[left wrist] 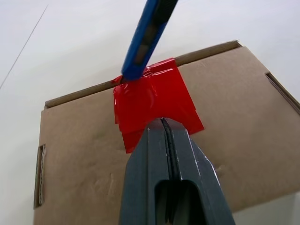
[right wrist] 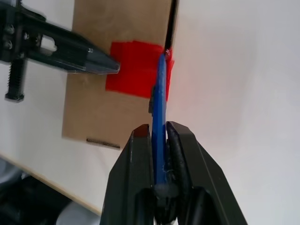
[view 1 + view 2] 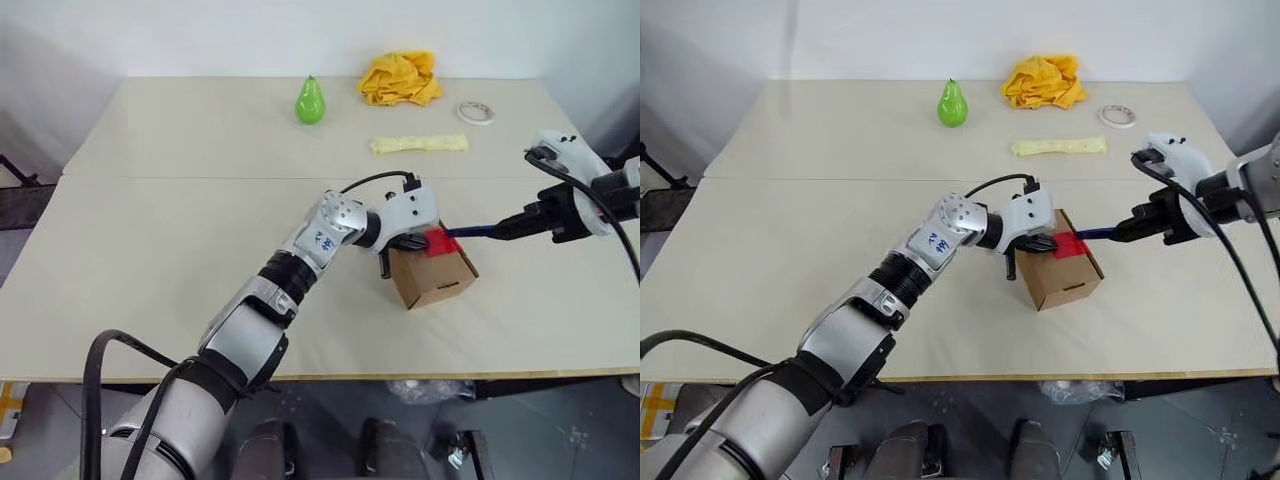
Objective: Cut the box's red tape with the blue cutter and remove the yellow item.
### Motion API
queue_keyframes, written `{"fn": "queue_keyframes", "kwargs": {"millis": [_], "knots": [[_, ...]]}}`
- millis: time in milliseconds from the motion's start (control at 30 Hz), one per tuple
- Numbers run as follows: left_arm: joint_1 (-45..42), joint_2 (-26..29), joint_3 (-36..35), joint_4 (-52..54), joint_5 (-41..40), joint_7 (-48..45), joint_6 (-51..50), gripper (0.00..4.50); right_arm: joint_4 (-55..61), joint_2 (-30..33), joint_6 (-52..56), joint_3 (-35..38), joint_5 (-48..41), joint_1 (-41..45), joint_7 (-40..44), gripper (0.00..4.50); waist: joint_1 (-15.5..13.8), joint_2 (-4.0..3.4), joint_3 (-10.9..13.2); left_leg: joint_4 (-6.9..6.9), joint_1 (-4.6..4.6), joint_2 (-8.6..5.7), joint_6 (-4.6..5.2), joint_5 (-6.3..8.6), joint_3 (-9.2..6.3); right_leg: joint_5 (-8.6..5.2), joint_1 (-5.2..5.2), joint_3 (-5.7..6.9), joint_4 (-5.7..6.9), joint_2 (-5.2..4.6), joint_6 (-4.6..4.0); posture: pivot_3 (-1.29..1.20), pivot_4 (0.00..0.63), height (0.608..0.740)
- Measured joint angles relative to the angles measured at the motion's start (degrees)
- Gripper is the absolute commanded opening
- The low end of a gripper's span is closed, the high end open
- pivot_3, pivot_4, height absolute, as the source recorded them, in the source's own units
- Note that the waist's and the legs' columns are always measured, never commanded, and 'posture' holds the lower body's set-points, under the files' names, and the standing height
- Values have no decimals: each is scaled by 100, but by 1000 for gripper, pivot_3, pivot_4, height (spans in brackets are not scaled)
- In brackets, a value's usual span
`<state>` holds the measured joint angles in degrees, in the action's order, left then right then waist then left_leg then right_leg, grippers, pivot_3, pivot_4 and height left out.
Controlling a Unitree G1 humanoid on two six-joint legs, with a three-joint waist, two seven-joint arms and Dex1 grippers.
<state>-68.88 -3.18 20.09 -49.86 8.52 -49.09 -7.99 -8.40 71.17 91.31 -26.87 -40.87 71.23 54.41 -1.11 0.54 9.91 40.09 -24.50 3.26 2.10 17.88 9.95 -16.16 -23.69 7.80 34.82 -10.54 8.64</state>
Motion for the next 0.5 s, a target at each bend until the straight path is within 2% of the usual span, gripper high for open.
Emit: {"fn": "queue_keyframes", "kwargs": {"millis": [167,500], "knots": [[-4,-129,-20,-56,-2,64,-77,0,418,793,-2,-516,-572,86,278,161,-43,3,-2,3,1,0,2,6,-3,0,9,5,-11,-1,0,0,150,740],[-9,-187,-57,-117,-1,117,-123,0,1014,1614,38,-435,-2057,-780,-18,161,-44,9,-8,12,8,1,4,8,-7,0,23,14,-17,-5,0,0,150,740]]}}
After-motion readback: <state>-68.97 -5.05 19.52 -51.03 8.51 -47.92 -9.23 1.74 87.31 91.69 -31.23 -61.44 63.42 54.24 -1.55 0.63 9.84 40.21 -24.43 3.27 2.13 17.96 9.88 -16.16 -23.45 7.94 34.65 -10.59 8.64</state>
